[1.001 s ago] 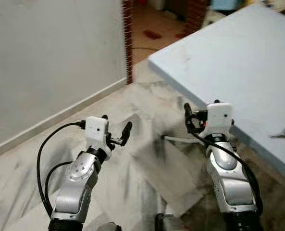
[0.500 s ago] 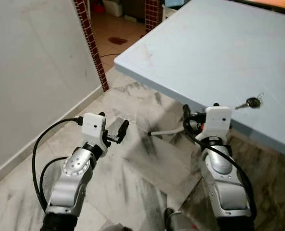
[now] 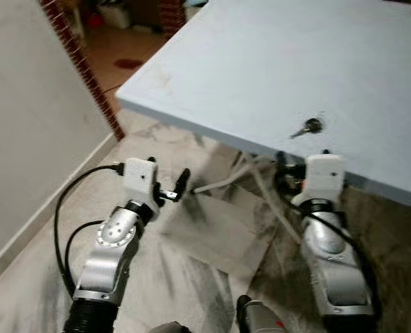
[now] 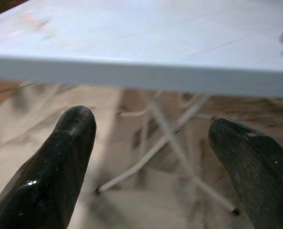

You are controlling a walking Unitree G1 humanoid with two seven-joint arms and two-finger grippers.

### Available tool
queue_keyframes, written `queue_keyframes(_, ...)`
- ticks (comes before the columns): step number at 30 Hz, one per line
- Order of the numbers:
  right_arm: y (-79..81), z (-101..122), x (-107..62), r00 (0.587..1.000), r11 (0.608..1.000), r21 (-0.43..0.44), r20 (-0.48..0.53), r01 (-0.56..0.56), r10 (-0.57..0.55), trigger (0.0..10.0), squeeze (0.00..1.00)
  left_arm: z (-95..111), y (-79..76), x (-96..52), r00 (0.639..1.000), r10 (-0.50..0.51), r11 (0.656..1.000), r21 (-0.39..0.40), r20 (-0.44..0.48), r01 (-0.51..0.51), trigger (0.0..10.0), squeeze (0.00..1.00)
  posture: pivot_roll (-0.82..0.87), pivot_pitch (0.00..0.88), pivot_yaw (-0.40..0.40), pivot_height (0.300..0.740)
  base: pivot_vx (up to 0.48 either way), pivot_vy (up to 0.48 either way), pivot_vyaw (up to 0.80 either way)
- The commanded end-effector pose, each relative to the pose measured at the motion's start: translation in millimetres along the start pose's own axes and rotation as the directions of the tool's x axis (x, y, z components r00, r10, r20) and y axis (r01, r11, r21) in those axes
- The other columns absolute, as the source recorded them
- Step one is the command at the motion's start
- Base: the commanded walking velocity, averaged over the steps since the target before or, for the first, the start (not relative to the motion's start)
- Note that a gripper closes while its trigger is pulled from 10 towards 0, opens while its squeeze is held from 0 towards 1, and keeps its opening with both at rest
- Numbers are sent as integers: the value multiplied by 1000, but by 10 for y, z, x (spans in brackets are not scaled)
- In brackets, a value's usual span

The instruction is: Hang keys on a hook

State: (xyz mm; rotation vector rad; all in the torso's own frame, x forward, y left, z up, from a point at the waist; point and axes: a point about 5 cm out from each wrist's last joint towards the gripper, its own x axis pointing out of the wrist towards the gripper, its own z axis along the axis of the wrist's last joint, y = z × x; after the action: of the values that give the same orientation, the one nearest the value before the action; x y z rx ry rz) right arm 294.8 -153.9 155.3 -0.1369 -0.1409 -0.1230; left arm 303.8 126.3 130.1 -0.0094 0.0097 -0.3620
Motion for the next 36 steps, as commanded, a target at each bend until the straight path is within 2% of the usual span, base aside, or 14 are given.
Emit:
queue_keyframes(1,20,48,-6,1000,1000,6,17,-2,2,10000,0,-37,89,-25,999,42,999,22,-16,-42,10000,0,-124,210,120,740,0,0,-769)
queue_keyframes(6,7,54,1,1000,1000,3,19,0,0,10000,0,-38,100,-24,998,57,998,27,-15,-57,10000,0,-123,213,119,740,0,0,-764)
queue_keyframes(12,10,61,11,1000,1000,3,24,-2,1,10000,0,-12,122,-26,996,87,996,29,29,-87,10000,0,-120,214,117,740,0,0,-710)
queue_keyframes(22,26,146,82,997,998,-20,59,-54,55,10000,0,32,172,-21,988,141,990,-36,60,-139,10000,0,-117,222,105,740,0,0,0)
queue_keyframes(36,107,179,100,989,990,-48,58,-135,138,10000,0,28,132,-24,979,191,980,-77,76,-185,10000,0,-123,244,28,740,0,0,0)
